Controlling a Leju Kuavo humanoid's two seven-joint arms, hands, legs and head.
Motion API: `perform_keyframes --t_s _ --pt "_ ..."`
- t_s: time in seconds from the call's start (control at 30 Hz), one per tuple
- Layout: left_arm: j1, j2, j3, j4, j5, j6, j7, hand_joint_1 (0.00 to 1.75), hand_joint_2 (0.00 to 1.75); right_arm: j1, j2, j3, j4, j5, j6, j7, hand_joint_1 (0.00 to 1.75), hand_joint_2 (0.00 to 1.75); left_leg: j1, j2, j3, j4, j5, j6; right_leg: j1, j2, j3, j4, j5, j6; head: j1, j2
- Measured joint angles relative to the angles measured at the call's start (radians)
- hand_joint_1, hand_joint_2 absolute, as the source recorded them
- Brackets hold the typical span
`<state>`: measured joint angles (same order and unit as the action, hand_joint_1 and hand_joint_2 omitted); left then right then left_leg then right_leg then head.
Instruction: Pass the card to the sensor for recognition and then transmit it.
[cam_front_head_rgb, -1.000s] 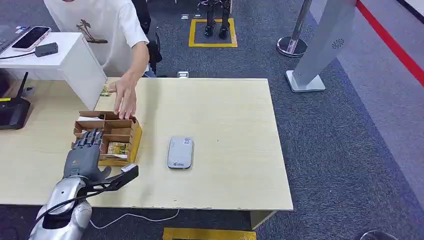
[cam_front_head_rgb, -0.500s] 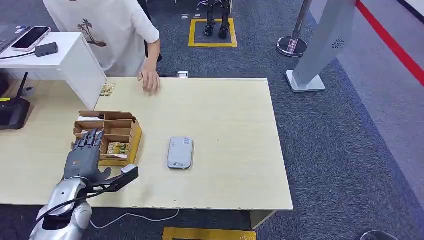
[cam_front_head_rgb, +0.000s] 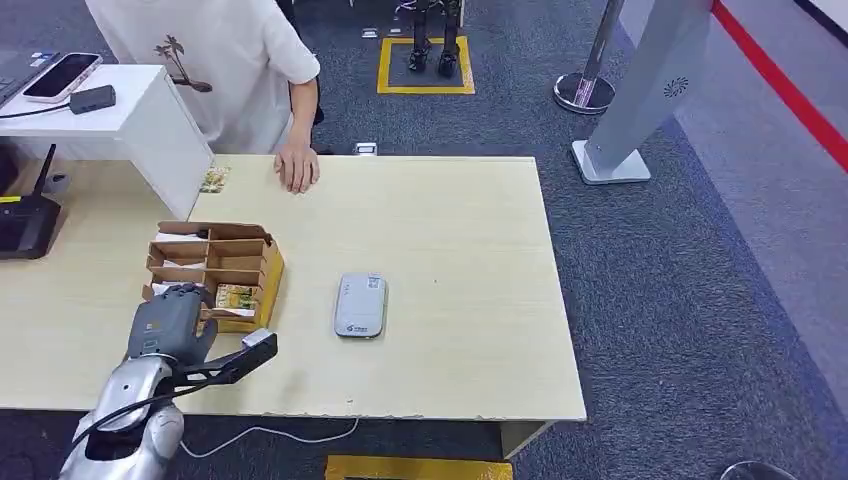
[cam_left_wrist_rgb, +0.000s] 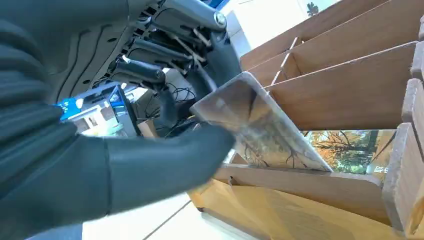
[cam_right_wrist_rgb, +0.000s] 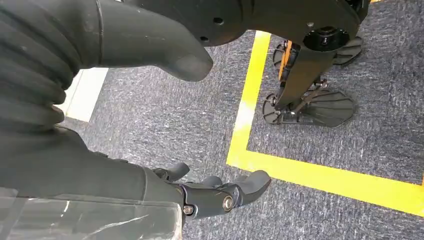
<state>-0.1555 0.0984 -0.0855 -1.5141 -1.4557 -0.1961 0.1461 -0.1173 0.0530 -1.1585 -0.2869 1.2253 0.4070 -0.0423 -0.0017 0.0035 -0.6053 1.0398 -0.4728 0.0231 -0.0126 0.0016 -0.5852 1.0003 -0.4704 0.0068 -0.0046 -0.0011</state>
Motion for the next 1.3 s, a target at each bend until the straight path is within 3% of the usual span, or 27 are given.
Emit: perform_keyframes --t_s 1.3 --pt "-0.031 0.005 0.0 -0.02 0.002 0.018 -0.004 1.75 1.75 0.0 0.0 -0.002 0.0 0.0 0.0 -0.006 0.0 1.75 0.0 0.0 0.0 0.0 0.0 0.0 0.0 0.0 0.0 0.0 0.0 0.0 0.0 0.0"
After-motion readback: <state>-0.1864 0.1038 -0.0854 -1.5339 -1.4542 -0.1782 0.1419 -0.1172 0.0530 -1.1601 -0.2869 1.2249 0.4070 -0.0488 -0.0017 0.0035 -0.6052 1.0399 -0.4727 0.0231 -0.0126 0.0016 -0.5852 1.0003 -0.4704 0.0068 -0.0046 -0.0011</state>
